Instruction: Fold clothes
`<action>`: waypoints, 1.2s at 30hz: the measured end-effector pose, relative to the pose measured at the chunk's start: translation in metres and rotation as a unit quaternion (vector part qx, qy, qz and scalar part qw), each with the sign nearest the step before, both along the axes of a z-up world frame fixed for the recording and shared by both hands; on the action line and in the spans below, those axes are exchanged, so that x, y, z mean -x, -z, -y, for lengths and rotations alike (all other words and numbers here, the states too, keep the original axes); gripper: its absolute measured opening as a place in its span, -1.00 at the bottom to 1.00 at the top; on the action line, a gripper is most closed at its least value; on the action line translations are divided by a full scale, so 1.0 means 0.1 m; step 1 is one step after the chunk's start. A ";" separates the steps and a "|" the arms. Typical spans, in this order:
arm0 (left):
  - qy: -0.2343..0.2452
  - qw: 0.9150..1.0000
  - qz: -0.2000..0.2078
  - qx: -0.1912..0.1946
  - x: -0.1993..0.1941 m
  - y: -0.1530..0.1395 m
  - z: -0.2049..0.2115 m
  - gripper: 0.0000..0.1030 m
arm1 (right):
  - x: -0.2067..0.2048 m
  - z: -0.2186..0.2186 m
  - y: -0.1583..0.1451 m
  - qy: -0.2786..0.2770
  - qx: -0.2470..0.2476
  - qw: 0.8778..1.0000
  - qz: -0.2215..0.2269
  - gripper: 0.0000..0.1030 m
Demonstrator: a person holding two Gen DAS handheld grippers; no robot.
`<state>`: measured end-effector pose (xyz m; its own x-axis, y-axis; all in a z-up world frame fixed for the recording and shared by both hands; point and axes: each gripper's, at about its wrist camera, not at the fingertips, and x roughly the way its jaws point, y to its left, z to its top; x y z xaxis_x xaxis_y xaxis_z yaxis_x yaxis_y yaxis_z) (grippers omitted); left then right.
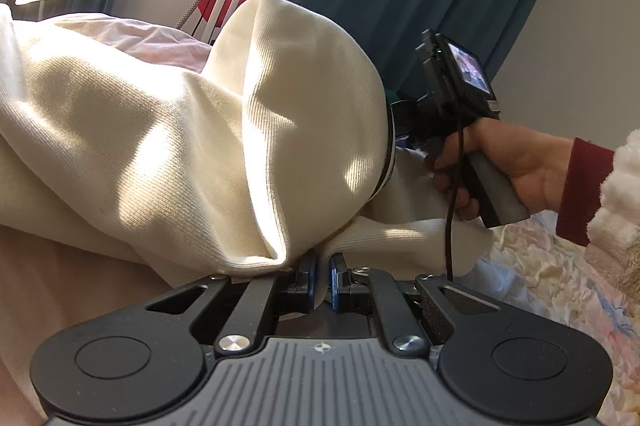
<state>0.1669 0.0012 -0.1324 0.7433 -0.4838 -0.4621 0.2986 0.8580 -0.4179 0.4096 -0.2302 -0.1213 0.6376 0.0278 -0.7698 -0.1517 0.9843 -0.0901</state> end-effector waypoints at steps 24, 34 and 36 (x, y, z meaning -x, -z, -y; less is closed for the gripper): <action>-0.001 0.994 0.105 -0.032 0.35 -0.29 -0.05 -0.88 | 2.95 3.17 -0.06 0.494 -0.301 0.793 0.190 -0.80; -0.007 0.991 0.093 -0.096 0.56 -0.32 0.07 -0.87 | 3.49 3.28 0.43 0.534 -0.444 0.713 0.099 -0.09; -0.009 0.991 0.089 -0.101 0.59 -0.32 0.06 -0.86 | 3.55 3.20 0.40 0.521 -0.457 0.715 0.095 0.32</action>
<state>0.1082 -0.0050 -0.1006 0.8291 -0.3815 -0.4087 0.3370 0.9243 -0.1791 0.0550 -0.5506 -0.1615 0.7701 -0.1024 -0.6296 0.6351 0.2148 0.7419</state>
